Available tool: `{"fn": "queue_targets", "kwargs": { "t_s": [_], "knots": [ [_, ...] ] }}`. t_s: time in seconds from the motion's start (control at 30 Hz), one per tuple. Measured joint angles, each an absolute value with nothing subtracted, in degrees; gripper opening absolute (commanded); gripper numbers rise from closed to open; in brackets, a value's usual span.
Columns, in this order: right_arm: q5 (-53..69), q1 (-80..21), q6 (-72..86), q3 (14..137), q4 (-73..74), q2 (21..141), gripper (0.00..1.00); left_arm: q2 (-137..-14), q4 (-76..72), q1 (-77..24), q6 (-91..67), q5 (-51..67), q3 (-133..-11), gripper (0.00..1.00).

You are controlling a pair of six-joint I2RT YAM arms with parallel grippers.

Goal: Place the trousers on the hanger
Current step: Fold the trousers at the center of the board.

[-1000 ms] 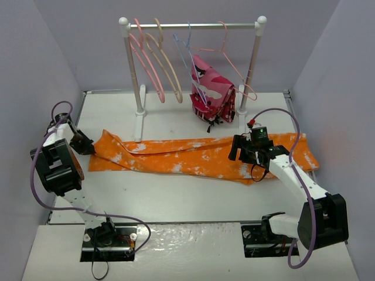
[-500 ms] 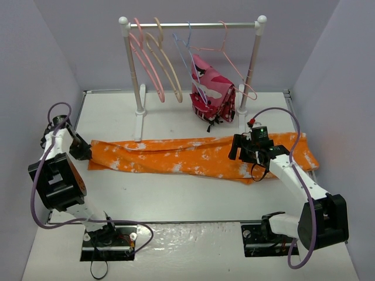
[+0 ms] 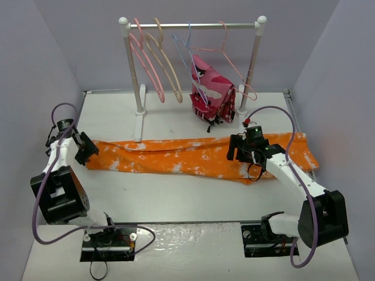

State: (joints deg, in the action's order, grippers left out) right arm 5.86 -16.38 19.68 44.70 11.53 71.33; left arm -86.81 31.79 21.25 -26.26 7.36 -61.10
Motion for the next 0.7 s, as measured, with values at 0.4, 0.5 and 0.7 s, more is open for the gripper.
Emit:
{"fn": "queue_targets", "kwargs": {
  "t_s": [0.4, 0.5, 0.7],
  "knots": [
    [-3.09, -17.69, 26.16, 45.61, 7.15, 88.97, 0.63, -100.89, 25.21, 17.44, -27.67, 6.29, -63.83, 0.34],
    [-3.87, -17.85, 27.80, 44.72, 6.65, 88.77, 0.63, -101.87, 24.78, 18.01, -27.79, 5.16, -64.68, 0.32],
    [-3.17, -17.89, 30.35, 42.94, 8.74, 86.45, 0.66, -100.80, 26.27, 19.49, -27.90, 4.93, -63.05, 0.31]
  ]
}}
